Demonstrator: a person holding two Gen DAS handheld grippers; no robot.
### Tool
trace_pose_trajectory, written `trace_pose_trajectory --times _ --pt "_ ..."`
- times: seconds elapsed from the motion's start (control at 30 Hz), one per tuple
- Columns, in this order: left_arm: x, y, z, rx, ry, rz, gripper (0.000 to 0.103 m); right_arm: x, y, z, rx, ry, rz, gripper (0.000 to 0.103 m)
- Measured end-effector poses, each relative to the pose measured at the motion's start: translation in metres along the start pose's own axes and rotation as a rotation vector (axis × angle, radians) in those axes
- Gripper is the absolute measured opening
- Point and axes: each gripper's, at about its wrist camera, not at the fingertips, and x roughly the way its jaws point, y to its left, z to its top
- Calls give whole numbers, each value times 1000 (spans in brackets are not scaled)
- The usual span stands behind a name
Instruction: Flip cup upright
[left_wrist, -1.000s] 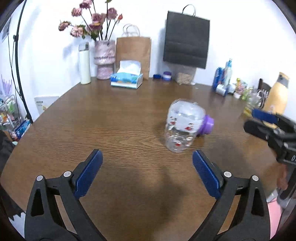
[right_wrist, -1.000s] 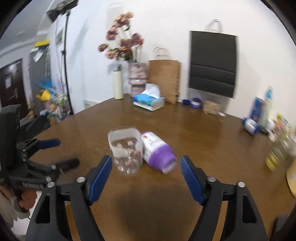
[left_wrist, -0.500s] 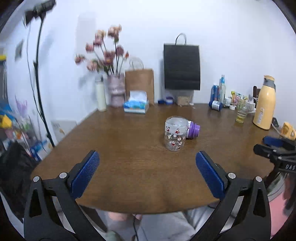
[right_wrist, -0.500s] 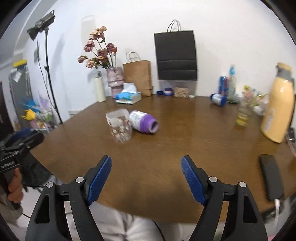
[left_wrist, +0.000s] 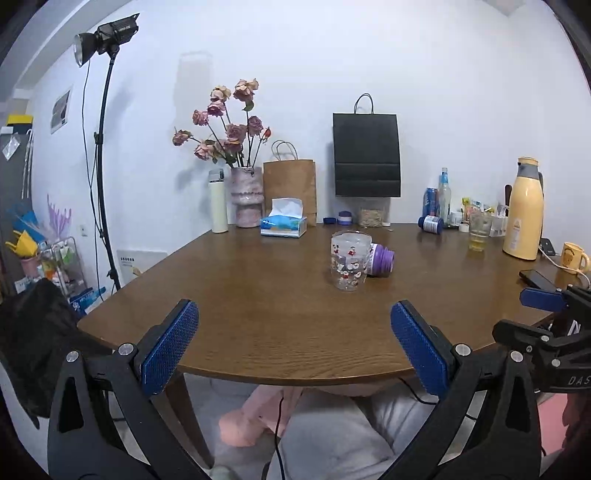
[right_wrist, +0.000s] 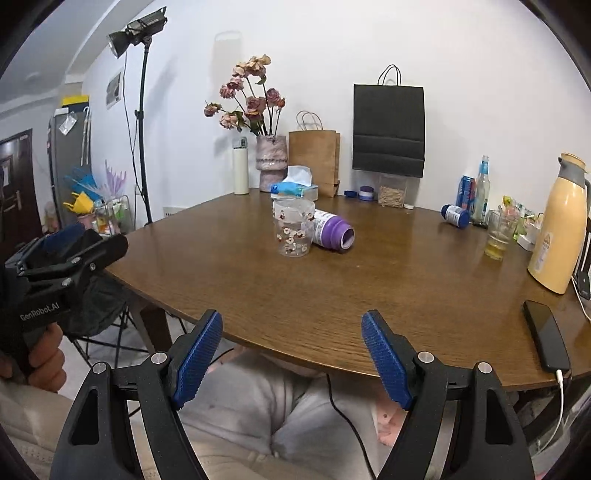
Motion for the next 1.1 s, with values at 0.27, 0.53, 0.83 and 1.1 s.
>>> trace_pose_trajectory --times 0.27,0.53,0.83,1.1 --pt "-9 -2 1 11 -37 6 103 -1 -3 0 15 -15 -7 83" --pt "-12 -4 1 13 -49 3 103 -2 -3 0 18 -22 -8 83" --pt "-16 -7 3 30 -81 -4 103 -5 -1 0 19 -36 -11 83" --pt "-18 -6 4 29 -90 2 103 -5 -1 0 21 -32 -9 83"
